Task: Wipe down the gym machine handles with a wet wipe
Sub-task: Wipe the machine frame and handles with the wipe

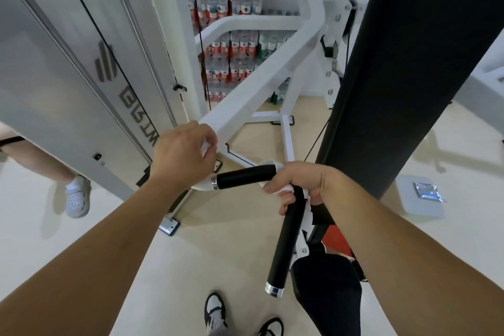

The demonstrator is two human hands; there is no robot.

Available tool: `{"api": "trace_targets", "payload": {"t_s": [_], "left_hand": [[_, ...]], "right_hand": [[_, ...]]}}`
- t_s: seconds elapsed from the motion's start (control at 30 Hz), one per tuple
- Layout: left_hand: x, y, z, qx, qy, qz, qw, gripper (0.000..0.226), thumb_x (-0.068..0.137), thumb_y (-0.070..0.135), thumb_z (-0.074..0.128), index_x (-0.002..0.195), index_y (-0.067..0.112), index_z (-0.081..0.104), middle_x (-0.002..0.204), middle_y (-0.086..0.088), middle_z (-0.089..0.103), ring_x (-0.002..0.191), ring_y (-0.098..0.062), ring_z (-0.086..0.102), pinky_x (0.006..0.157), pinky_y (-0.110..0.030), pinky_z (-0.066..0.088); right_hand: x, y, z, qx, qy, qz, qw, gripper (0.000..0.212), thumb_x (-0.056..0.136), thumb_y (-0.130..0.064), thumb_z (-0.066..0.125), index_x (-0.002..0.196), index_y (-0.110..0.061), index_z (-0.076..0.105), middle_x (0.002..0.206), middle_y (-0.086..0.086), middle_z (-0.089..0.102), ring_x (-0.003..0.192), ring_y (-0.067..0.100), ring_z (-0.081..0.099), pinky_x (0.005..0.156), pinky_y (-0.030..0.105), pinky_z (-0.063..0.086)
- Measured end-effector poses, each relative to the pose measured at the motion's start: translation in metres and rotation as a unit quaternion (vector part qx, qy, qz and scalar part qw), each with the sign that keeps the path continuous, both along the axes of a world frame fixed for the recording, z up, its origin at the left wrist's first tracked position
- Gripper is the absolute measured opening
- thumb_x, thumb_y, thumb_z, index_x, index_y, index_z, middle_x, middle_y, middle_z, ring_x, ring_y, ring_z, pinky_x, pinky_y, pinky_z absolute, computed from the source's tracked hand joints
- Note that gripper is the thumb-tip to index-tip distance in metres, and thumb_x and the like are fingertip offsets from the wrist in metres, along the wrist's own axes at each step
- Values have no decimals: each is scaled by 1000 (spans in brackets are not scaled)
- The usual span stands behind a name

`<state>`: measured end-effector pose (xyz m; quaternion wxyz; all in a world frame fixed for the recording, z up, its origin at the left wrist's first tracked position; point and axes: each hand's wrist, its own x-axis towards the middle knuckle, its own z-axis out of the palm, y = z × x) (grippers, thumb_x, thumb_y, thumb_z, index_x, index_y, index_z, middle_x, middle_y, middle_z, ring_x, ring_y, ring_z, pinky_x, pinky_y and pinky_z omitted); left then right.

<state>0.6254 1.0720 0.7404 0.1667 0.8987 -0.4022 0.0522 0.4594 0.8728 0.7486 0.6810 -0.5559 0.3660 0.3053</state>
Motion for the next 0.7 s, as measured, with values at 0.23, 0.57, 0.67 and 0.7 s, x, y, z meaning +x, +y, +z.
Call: {"api": "trace_targets", "payload": {"t_s": [0.23,0.57,0.67,0.7], "left_hand": [[-6,4,-6,53,-79,-32,995,16,93,34,55,97,23,66,86,3,58,75,-21,54,68,-34,41],[4,9,-8,52,-107,-105,987,16,94,26,58,91,17,71,86,-2,57,74,-26,55,64,-40,46],[5,12,-12,41,-117,-128,984,16,94,25,60,89,15,70,83,-4,55,72,-28,53,63,-38,41],[6,12,-12,34,-118,-134,983,15,93,24,60,87,13,70,82,-4,54,71,-28,53,63,-39,40]], "right_hand": [[-9,47,-19,-437,-43,-127,889,12,87,-11,65,99,-10,66,83,9,67,64,23,66,56,35,61],[-33,100,-22,-194,-4,-452,871,16,92,-17,71,97,-6,62,59,3,45,46,15,39,47,30,42],[-53,122,-31,-133,37,-425,895,23,94,-12,67,74,-11,55,53,0,30,45,14,28,51,31,37],[-59,124,-33,-102,17,-419,902,37,94,-14,67,62,-15,47,54,0,25,47,15,25,52,31,35]]}}
